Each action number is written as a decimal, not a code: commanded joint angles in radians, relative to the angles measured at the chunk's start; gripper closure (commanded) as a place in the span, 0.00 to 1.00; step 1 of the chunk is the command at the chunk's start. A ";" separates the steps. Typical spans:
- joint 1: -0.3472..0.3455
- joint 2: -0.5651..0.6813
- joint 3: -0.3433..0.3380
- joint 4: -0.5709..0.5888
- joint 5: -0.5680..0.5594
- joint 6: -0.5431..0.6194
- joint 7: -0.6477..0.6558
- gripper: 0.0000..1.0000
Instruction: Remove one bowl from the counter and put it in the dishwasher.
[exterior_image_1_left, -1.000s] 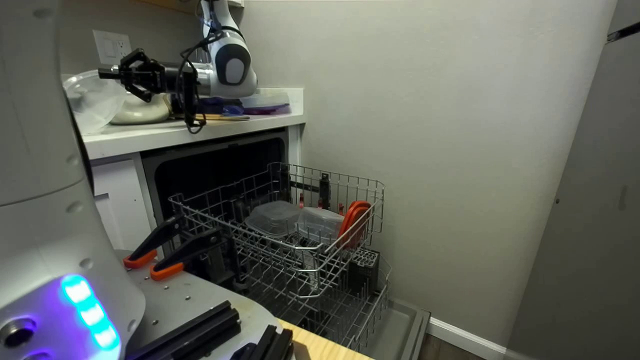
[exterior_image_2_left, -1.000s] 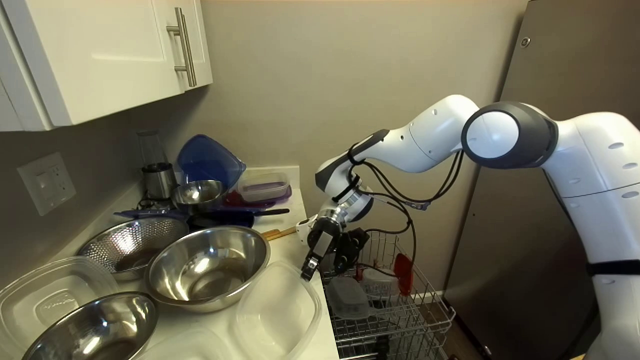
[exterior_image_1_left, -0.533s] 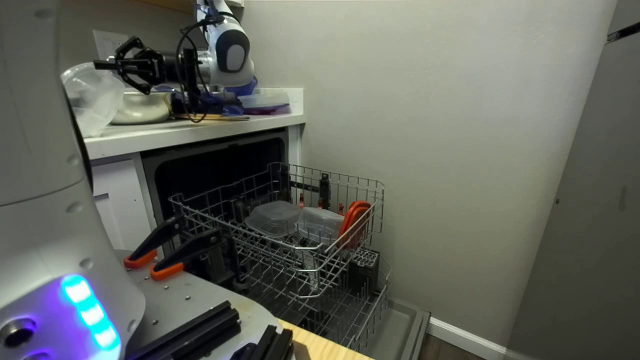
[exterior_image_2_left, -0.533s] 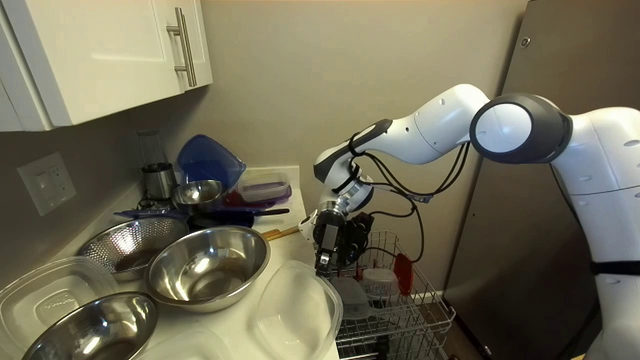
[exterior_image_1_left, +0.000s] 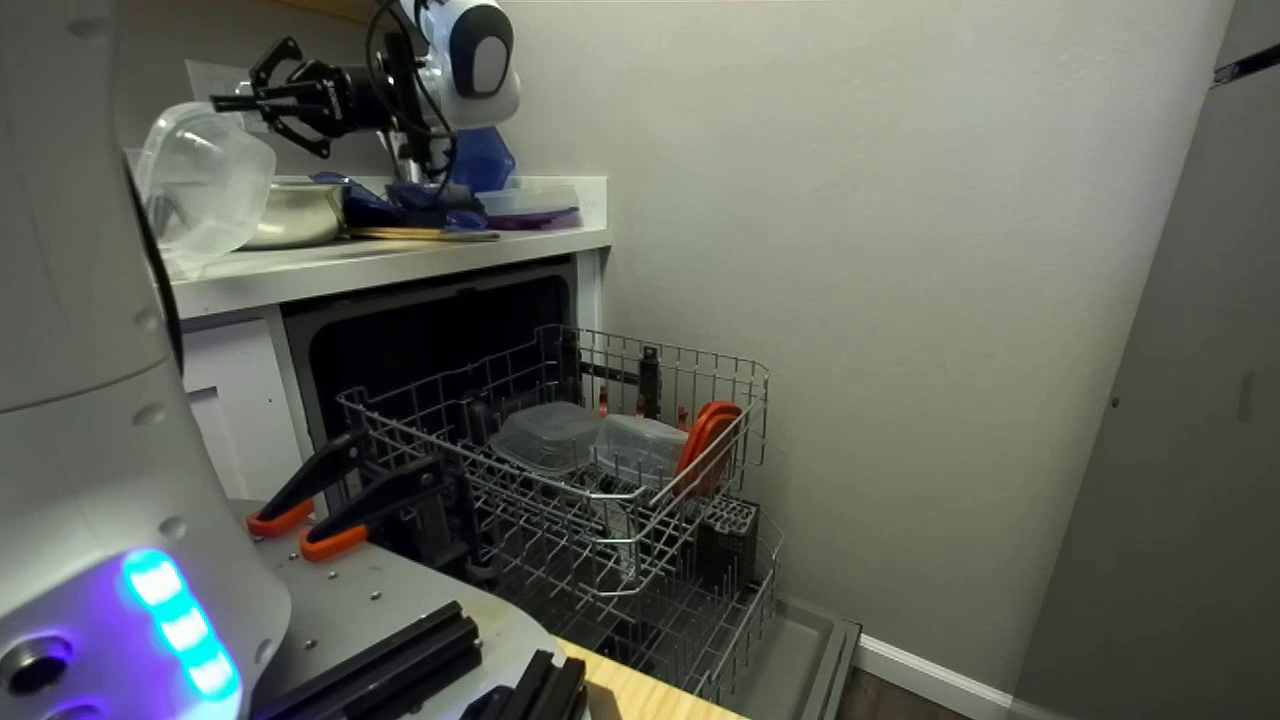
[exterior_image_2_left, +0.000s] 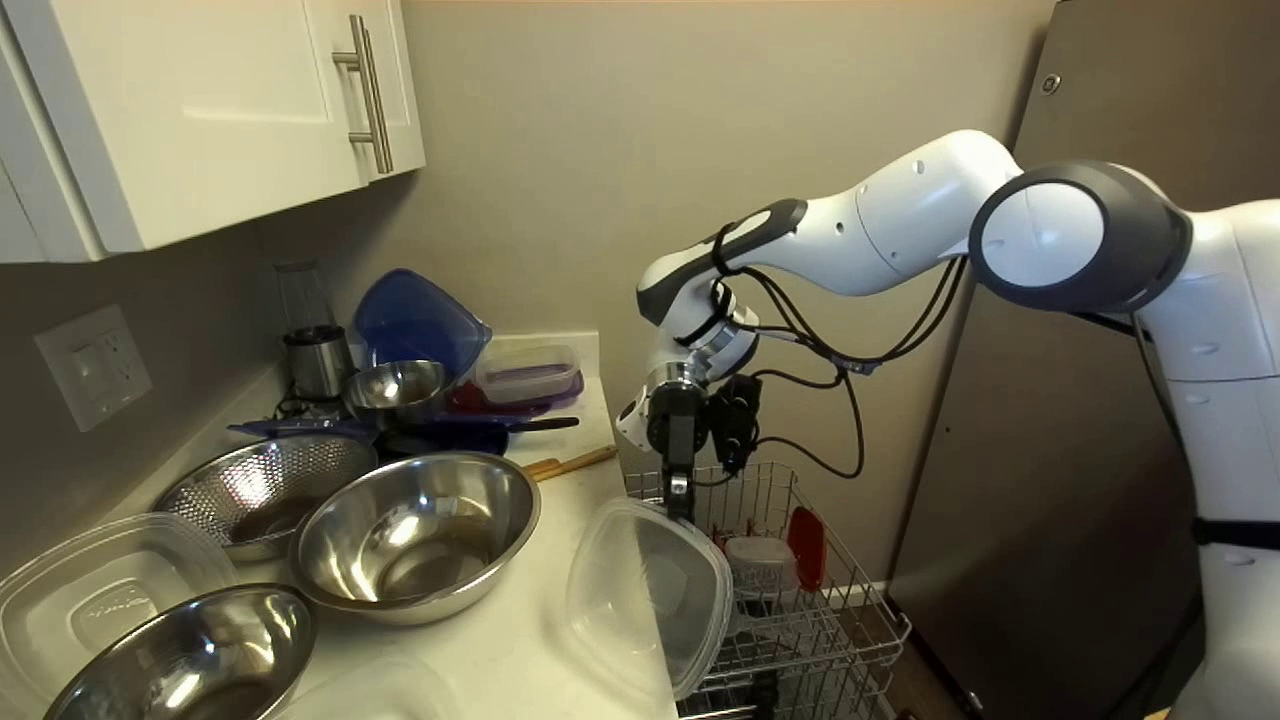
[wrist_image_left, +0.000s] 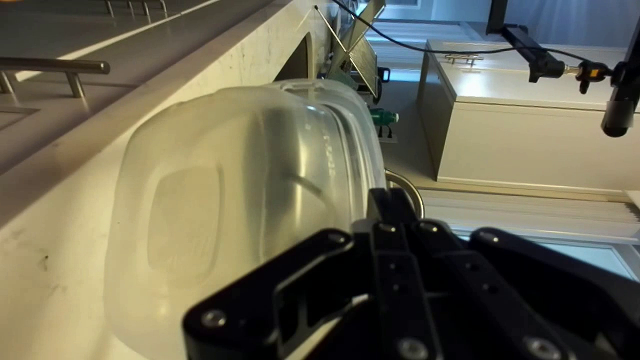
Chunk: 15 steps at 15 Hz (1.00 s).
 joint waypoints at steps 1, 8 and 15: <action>-0.021 -0.085 -0.008 -0.005 -0.064 -0.039 0.053 1.00; -0.035 -0.226 -0.019 0.073 -0.249 -0.171 0.184 1.00; -0.014 -0.255 -0.004 0.125 -0.445 -0.132 0.248 1.00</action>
